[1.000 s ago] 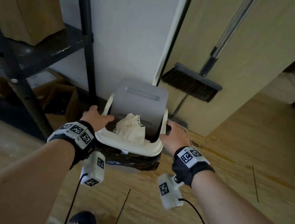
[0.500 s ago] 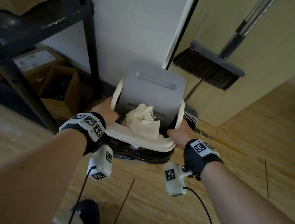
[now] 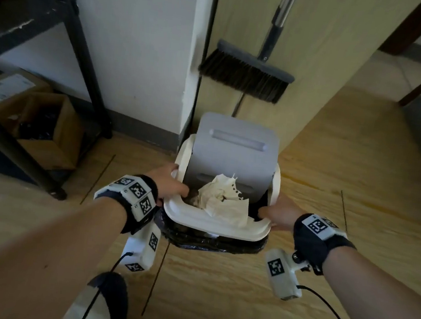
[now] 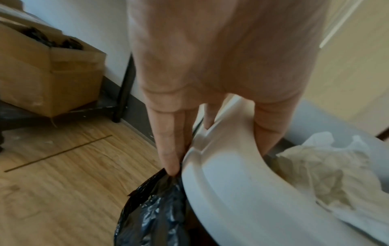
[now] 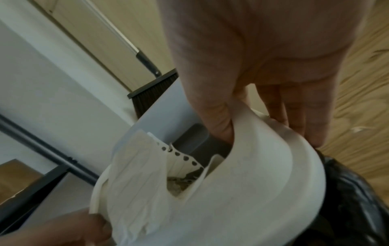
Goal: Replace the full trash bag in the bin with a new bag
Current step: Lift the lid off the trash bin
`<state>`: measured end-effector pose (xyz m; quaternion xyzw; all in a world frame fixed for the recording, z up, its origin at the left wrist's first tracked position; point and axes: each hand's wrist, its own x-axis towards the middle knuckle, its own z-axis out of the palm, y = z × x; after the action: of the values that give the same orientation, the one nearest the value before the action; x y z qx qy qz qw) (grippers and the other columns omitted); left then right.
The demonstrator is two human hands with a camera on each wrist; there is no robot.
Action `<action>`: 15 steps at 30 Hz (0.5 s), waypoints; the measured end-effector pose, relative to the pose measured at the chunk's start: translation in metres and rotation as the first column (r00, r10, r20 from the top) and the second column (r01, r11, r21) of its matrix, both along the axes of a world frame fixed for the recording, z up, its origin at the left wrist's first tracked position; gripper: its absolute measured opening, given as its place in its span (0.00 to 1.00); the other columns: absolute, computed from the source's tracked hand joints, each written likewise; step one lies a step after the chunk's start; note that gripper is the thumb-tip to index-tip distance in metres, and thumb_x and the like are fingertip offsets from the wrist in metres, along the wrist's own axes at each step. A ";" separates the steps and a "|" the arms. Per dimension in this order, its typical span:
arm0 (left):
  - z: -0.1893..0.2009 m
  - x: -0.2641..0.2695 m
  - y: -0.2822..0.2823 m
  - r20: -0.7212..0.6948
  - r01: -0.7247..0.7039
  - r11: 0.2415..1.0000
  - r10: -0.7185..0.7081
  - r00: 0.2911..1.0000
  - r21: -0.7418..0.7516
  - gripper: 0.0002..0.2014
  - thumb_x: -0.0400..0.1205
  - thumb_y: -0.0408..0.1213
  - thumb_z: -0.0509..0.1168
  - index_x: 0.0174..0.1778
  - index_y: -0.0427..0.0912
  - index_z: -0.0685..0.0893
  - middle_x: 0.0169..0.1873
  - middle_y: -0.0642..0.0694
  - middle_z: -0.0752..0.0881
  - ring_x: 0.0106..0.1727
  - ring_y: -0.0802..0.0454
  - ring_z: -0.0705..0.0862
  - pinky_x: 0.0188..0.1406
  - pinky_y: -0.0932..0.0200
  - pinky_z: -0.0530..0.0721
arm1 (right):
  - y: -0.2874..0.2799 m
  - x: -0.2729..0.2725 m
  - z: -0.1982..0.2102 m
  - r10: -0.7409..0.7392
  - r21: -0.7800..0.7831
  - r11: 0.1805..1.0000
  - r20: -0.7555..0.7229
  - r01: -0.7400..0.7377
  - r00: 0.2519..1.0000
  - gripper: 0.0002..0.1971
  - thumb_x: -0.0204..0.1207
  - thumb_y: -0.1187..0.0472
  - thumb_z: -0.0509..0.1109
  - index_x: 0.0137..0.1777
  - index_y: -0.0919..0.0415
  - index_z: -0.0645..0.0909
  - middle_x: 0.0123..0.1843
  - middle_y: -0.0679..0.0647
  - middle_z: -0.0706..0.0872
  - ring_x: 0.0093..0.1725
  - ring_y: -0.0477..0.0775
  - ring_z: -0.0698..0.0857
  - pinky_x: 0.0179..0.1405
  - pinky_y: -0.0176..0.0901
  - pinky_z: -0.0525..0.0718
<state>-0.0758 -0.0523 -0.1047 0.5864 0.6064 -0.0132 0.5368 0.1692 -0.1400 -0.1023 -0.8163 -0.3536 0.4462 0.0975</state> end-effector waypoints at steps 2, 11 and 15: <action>0.000 0.017 -0.014 -0.005 0.058 0.998 -0.058 0.998 0.018 0.34 0.69 0.38 0.72 0.73 0.50 0.71 0.58 0.40 0.84 0.53 0.41 0.85 0.49 0.47 0.89 | -0.020 0.014 0.003 -0.042 -0.026 0.999 -0.017 0.042 0.999 0.18 0.68 0.72 0.67 0.58 0.62 0.81 0.55 0.66 0.88 0.56 0.67 0.87 0.57 0.66 0.86; 0.008 0.084 -0.055 -0.016 0.288 0.956 -0.289 0.957 -0.050 0.44 0.63 0.45 0.74 0.76 0.45 0.66 0.61 0.40 0.83 0.56 0.43 0.84 0.55 0.47 0.85 | -0.099 0.065 0.022 -0.166 -0.089 0.982 -0.010 0.165 0.986 0.17 0.74 0.68 0.67 0.64 0.70 0.77 0.64 0.73 0.83 0.49 0.61 0.82 0.50 0.52 0.81; 0.025 0.103 -0.049 -0.090 0.356 0.934 -0.355 0.930 -0.008 0.50 0.65 0.57 0.75 0.80 0.42 0.62 0.73 0.43 0.76 0.66 0.46 0.79 0.63 0.54 0.78 | -0.110 0.077 0.028 -0.235 -0.050 0.971 -0.050 0.233 0.971 0.26 0.75 0.61 0.70 0.73 0.56 0.69 0.65 0.60 0.83 0.61 0.62 0.84 0.61 0.55 0.82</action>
<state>0.0270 -0.1016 -0.0793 0.6876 0.5139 -0.1339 0.4951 0.2466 -0.2496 -0.0745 -0.8415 -0.2421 0.4619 0.1412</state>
